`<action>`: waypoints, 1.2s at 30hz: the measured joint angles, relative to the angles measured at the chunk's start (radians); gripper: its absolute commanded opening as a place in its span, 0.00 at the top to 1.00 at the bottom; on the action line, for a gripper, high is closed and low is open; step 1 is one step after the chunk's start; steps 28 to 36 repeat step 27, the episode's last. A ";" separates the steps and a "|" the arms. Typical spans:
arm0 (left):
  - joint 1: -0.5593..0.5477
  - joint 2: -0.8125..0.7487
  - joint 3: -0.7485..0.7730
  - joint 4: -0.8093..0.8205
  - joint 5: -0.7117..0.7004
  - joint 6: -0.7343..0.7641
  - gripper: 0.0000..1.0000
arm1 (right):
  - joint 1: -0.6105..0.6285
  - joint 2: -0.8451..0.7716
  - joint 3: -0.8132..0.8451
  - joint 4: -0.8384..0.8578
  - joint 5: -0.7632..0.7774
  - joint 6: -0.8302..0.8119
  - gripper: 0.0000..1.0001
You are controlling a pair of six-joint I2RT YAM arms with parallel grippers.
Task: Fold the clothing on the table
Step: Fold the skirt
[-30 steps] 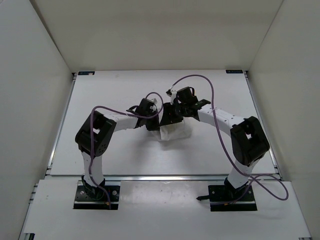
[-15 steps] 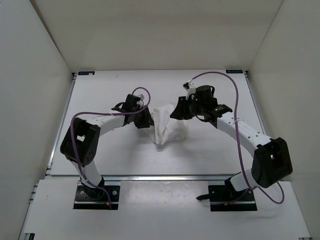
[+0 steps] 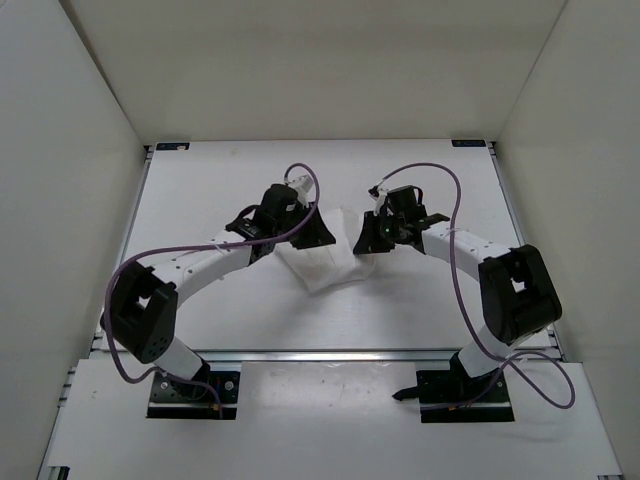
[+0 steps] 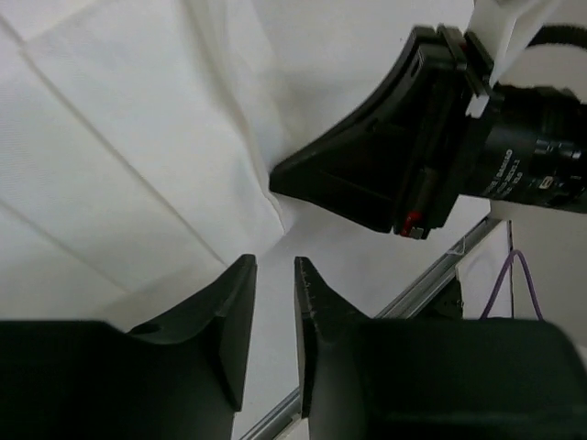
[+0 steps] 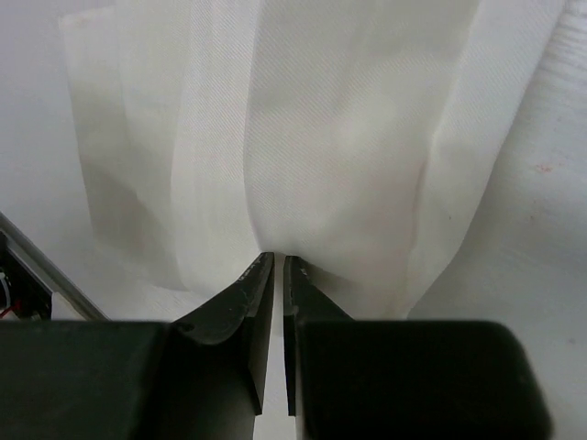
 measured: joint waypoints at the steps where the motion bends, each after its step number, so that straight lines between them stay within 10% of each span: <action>1: -0.018 0.011 0.000 0.011 0.002 -0.005 0.73 | 0.000 0.007 0.008 0.003 -0.002 -0.002 0.92; 9: -0.014 0.140 -0.012 -0.009 -0.048 0.002 0.79 | -0.024 0.023 0.015 0.039 -0.020 -0.006 0.91; 18: 0.047 0.075 -0.024 -0.164 -0.123 0.113 0.14 | -0.056 0.006 0.228 -0.230 0.053 -0.093 0.33; 36: 0.129 -0.059 0.159 -0.485 -0.302 0.319 0.01 | -0.121 -0.283 0.129 -0.268 0.131 -0.132 0.43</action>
